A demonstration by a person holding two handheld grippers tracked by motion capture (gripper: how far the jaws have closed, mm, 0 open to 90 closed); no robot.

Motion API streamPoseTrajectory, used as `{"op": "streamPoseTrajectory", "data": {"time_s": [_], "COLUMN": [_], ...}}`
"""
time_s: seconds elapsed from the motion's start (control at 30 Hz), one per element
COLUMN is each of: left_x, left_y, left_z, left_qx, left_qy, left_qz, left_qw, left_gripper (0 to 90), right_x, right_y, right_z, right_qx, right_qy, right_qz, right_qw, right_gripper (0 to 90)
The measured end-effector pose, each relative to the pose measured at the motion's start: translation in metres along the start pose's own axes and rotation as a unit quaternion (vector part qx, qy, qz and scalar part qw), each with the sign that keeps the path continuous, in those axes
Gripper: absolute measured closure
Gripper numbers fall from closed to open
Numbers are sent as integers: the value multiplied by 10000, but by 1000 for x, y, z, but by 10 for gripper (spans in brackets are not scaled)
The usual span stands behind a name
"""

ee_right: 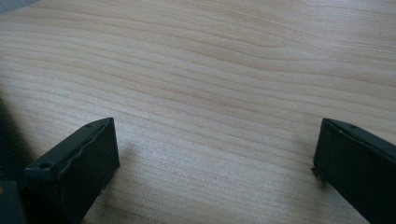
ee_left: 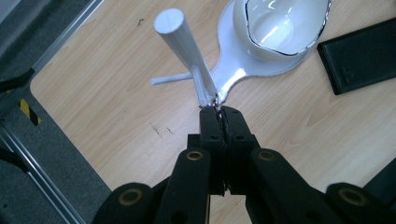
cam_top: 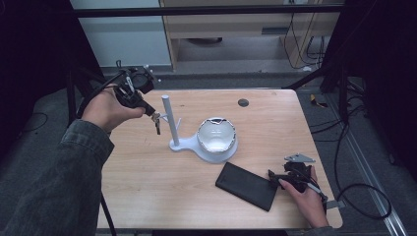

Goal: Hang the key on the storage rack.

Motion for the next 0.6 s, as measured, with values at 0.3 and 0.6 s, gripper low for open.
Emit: {"op": "streamPoseTrajectory", "data": {"time_s": [0.3, 0.6], "left_x": [5, 9], "left_y": [7, 13], "left_z": [4, 7], "left_qx": [43, 111], "left_qy": [-31, -79], "left_qz": [17, 7], "left_qw": [10000, 9999], "left_gripper": [882, 881], "right_x": [0, 0], "right_y": [0, 0], "right_z": [0, 0], "right_qx": [5, 16], "right_qy": [-12, -14], "right_qz": [14, 8], "right_qw": [10000, 10000], "right_gripper": [3, 4]}}
Point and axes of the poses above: each handheld gripper's, and its own axes: y roughly forward along the jaws, x roughly out of its top, z roughly to its left, the point moved 4 cm from there along y, roughly forward along the jaws, and after that the axes turned 10 degrees about x, right-handed, at the moved point
